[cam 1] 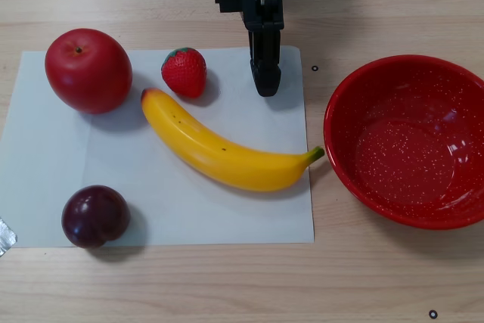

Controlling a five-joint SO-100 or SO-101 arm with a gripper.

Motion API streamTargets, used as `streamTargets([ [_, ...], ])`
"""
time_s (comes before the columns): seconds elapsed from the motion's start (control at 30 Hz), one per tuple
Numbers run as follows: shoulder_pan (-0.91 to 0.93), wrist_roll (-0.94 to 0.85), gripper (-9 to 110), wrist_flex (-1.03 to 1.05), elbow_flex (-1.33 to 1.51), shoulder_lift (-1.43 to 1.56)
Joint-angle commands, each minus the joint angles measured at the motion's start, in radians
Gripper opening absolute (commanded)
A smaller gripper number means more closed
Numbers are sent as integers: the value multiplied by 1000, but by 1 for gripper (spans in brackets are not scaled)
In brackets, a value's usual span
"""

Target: Grasp the banana and put it in the red bowl.

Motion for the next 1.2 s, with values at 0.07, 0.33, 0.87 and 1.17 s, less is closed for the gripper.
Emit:
streamTargets([
  [0.07,25,41,0,18,3,-11],
  [0.33,25,41,0,18,3,-11],
  [0.87,25,46,0,48,-92,-55],
  [1.17,38,34,0,187,-373,-250],
])
